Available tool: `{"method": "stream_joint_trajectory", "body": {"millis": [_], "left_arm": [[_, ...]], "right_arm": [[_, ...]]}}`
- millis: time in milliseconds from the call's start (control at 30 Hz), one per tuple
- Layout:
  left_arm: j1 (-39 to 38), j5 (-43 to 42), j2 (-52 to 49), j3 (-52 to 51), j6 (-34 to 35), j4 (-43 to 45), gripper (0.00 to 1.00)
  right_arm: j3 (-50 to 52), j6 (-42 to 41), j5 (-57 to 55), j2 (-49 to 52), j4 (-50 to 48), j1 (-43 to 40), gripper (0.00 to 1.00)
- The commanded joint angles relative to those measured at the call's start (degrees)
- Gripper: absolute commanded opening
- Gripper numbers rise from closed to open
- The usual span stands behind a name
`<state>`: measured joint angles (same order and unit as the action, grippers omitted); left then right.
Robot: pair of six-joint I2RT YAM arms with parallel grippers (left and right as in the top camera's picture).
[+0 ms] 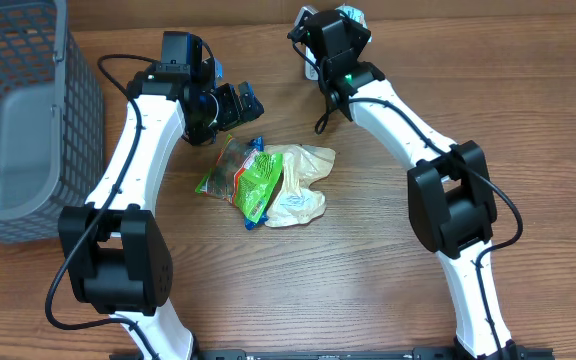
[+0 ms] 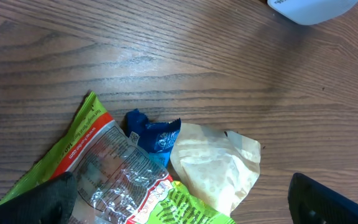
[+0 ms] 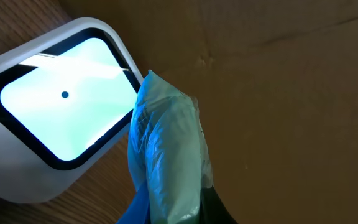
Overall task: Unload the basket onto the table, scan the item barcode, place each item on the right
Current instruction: 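Hold the wipes pack barcode against the scanner window, right gripper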
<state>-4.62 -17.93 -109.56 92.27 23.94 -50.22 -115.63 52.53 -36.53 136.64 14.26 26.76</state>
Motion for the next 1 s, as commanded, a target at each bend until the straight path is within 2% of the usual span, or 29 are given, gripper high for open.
{"method": "stream_joint_trajectory", "body": {"millis": [0,467,967], "left_arm": [[0.2,0.6,1.1,0.8,-0.8,-0.1,1.0],[0.2,0.6,1.1,0.8,-0.8,-0.1,1.0],[0.2,0.6,1.1,0.8,-0.8,-0.1,1.0]], "right_arm": [[-0.1,0.5,-2.7,-0.2,-0.4,1.8,0.04],[-0.1,2.0,-8.7,-0.2,2.1,4.5,0.04],[-0.1,1.9,-8.9,-0.2,2.1,4.8,0.04]]}}
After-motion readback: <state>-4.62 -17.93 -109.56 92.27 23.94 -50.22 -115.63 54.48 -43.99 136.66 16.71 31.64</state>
